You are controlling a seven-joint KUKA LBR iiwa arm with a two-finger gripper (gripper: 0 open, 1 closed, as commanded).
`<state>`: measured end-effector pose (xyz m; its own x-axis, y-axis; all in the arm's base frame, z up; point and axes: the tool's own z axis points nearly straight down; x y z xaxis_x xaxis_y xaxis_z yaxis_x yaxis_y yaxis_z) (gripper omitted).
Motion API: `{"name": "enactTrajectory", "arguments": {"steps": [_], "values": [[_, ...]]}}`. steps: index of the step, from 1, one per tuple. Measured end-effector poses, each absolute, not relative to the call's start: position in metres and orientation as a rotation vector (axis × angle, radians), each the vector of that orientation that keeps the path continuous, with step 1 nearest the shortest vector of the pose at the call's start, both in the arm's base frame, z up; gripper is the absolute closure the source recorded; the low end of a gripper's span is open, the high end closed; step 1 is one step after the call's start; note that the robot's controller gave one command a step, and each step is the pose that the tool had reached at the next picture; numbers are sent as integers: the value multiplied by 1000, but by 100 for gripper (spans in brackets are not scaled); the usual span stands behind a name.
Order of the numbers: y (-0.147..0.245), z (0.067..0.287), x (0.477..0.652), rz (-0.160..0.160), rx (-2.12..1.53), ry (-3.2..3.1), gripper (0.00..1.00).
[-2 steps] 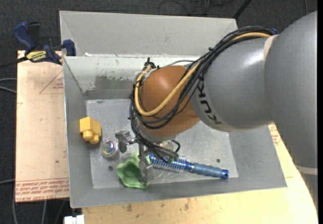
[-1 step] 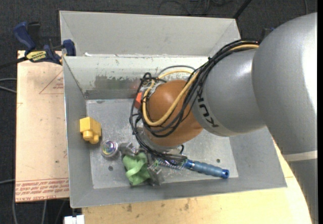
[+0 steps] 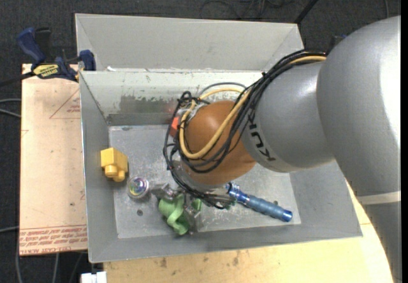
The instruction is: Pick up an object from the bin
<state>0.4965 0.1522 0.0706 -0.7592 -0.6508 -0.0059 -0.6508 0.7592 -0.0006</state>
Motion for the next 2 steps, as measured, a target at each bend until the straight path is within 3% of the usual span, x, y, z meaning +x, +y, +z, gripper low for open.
{"name": "enactTrajectory", "arguments": {"steps": [1,2], "values": [[125,193,520,-2,-1126,2922,100],[112,251,499,-1,-1673,2652,100]]}}
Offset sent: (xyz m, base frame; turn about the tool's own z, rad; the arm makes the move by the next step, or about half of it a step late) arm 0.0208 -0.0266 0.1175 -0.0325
